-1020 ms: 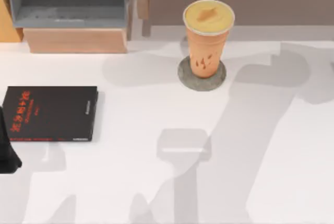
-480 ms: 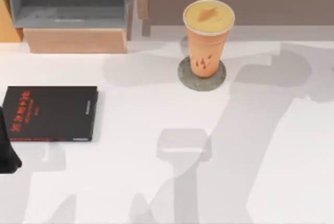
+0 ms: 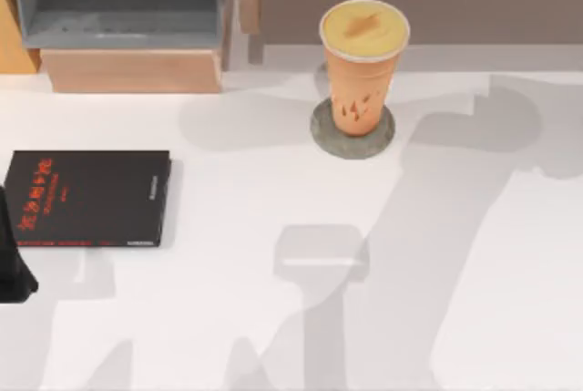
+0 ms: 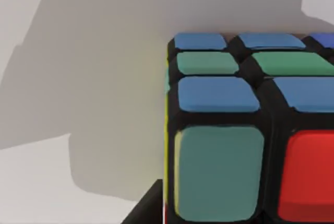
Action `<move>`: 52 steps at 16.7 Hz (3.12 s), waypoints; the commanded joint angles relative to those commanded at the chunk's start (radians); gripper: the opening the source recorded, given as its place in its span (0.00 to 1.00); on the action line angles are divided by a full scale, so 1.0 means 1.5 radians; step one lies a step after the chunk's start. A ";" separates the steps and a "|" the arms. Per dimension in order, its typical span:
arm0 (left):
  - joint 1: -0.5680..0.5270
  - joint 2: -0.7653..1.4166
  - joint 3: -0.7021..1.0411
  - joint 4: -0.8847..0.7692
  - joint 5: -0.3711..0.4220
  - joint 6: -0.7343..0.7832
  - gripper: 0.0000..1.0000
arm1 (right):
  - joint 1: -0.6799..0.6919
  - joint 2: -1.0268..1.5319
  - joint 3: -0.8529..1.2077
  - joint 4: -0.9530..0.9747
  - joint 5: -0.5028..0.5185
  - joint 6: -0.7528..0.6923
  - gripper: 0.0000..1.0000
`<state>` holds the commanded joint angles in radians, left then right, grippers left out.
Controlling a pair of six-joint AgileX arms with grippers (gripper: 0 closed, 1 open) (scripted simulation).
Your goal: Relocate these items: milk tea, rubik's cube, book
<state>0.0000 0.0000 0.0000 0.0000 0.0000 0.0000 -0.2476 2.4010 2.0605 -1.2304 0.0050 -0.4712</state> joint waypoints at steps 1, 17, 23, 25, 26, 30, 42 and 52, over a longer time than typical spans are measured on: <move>0.000 0.000 0.000 0.000 0.000 0.000 1.00 | 0.000 0.000 0.000 0.000 0.000 0.000 0.00; 0.000 0.000 0.000 0.000 0.000 0.000 1.00 | 0.000 -0.005 0.071 -0.076 0.000 0.001 0.00; 0.000 0.000 0.000 0.000 0.000 0.000 1.00 | 0.055 -0.070 0.002 -0.020 0.023 0.047 0.00; 0.000 0.000 0.000 0.000 0.000 0.000 1.00 | 0.108 -0.135 -0.061 0.041 0.047 0.088 0.00; 0.000 0.000 0.000 0.000 0.000 0.000 1.00 | 0.139 -0.174 -0.096 0.080 0.061 0.110 0.00; 0.000 0.000 0.000 0.000 0.000 0.000 1.00 | 0.277 -0.340 -0.231 0.287 0.129 0.199 0.00; 0.000 0.000 0.000 0.000 0.000 0.000 1.00 | 0.480 -0.514 -0.356 0.871 0.319 0.324 0.00; 0.000 0.000 0.000 0.000 0.000 0.000 1.00 | 0.458 -0.525 -0.316 0.889 0.291 0.321 0.00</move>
<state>0.0000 0.0000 0.0000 0.0000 0.0000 0.0000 0.4400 1.6141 1.5867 0.1024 0.4416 0.0096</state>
